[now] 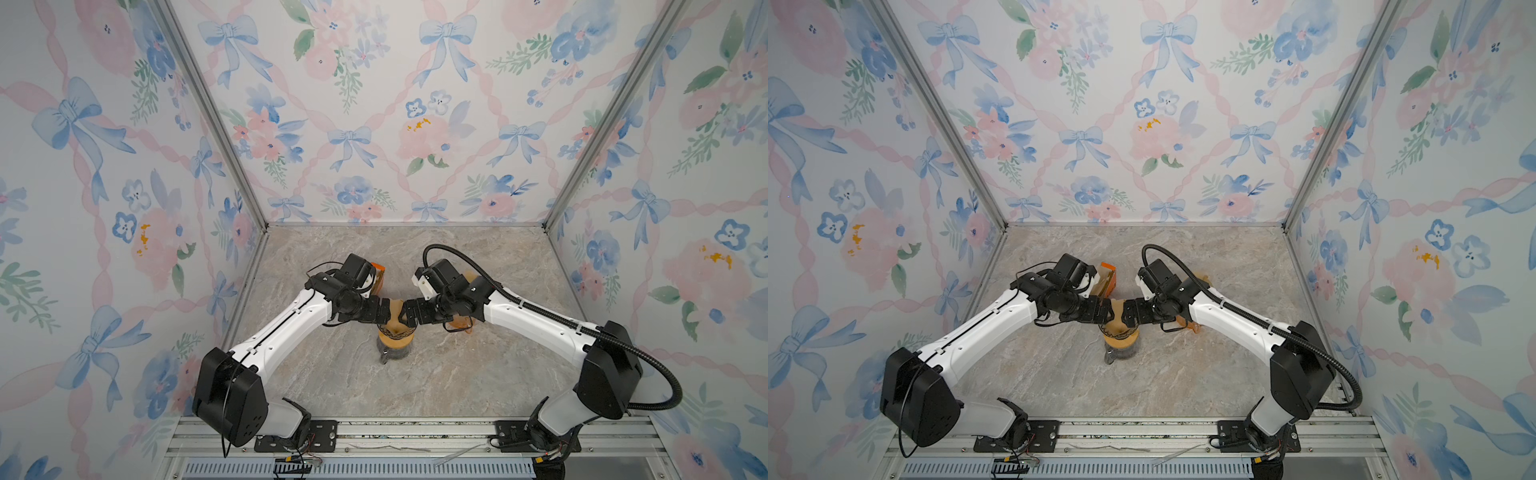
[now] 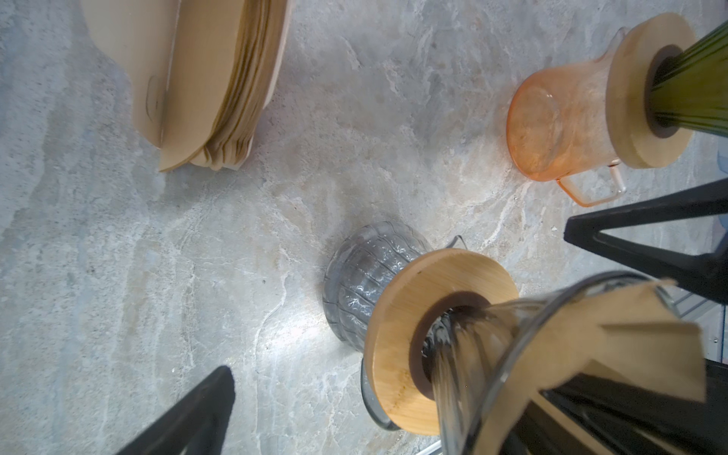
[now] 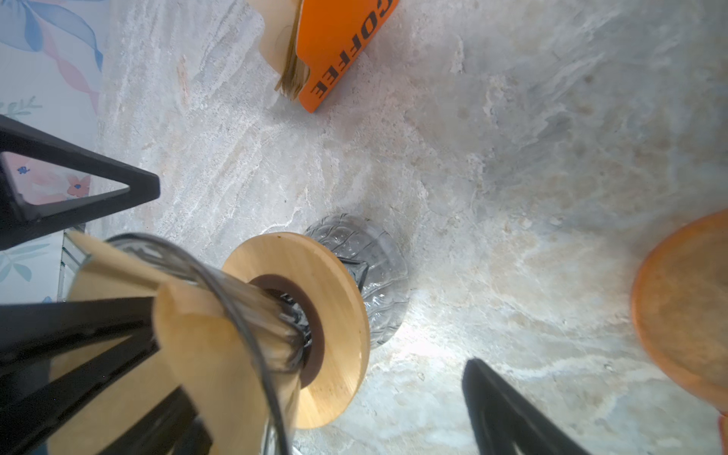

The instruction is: Place the coffee filter in the dripper

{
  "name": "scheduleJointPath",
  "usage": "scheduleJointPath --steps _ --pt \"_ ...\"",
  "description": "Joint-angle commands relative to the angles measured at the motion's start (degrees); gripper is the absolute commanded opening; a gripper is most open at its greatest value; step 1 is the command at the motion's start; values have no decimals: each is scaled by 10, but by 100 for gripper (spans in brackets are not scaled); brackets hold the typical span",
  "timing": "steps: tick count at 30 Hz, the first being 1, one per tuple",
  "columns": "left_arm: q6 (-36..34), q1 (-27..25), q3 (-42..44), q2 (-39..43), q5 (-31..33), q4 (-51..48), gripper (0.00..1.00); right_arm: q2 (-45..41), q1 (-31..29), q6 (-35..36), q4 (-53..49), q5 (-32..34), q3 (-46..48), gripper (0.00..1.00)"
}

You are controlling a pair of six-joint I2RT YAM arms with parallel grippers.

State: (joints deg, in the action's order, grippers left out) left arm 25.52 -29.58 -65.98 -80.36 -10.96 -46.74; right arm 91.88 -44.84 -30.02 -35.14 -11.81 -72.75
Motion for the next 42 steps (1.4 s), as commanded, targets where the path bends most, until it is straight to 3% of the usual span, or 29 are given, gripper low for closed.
scheduleJointPath --steps 1,9,26,42 --pt "-9 1 11 9 -1 1 98 14 -5 -1 -31 20 -17 96" --pt "-12 0 16 5 4 2 98 17 -3 -3 -53 45 -26 96" --pt "-14 1 18 5 4 2 98 -7 -3 -1 1 -5 -27 96" --pt "-18 0 23 20 0 18 98 22 -3 -7 -43 36 -44 96"
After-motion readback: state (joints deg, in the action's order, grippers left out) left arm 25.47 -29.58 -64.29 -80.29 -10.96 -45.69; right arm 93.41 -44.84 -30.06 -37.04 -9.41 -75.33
